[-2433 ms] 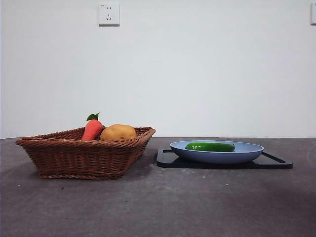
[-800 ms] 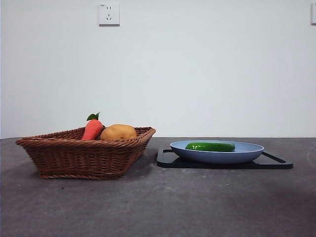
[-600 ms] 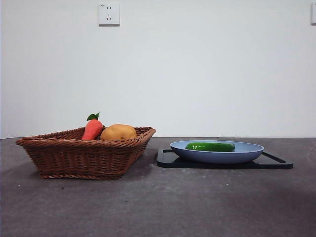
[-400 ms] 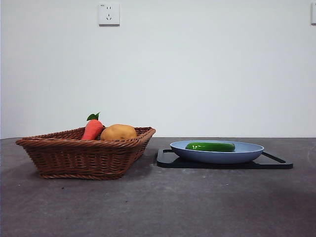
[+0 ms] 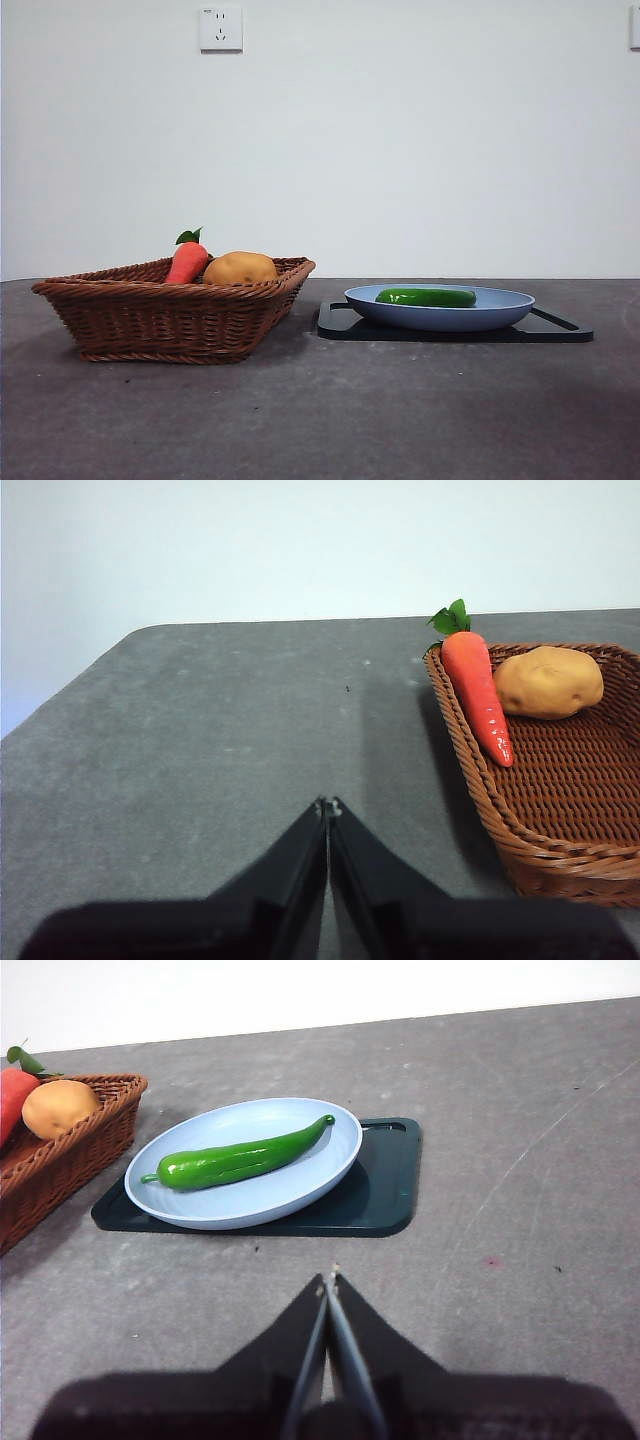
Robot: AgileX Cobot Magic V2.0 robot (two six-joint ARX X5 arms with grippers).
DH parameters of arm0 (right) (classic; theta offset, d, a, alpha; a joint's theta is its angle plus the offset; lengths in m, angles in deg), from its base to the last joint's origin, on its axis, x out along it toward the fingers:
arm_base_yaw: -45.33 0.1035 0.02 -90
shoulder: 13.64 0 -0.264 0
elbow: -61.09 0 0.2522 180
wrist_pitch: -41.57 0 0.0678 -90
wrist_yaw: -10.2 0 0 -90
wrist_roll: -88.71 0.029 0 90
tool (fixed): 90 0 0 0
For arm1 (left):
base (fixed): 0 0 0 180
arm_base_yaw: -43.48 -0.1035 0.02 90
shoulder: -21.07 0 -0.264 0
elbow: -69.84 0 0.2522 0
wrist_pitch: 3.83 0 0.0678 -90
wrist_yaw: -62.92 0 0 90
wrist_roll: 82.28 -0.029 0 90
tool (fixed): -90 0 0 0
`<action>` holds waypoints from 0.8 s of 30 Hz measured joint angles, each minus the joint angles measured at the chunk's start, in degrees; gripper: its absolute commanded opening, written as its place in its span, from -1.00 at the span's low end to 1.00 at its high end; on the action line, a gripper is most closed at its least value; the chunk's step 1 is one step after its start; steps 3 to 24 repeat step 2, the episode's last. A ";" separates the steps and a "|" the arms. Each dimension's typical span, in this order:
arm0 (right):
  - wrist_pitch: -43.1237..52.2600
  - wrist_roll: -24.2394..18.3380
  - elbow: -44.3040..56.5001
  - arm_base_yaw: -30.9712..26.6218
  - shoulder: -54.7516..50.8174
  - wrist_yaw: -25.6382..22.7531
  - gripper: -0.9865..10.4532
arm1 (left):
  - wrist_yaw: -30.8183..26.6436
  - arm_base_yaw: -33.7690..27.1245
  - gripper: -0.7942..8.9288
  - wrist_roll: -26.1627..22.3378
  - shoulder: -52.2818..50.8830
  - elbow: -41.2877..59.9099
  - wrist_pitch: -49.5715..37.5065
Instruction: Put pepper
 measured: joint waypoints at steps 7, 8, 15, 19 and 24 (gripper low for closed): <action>0.00 0.00 0.00 0.00 0.00 0.00 -0.81 | 0.00 0.00 -0.82 0.00 0.00 0.00 -0.02; 0.00 0.00 0.00 0.00 0.00 0.00 -0.81 | 0.00 0.00 -0.82 0.00 0.00 0.00 -0.02; 0.00 0.00 0.00 0.00 0.00 0.00 -0.81 | 0.00 0.00 -0.82 0.00 0.00 0.00 -0.02; 0.00 0.00 0.00 0.00 0.00 0.00 -0.81 | 0.00 0.00 -0.82 0.00 0.00 0.00 -0.02; 0.00 0.00 0.00 0.00 0.00 0.00 -0.81 | 0.00 0.00 -0.82 0.00 0.00 0.00 -0.02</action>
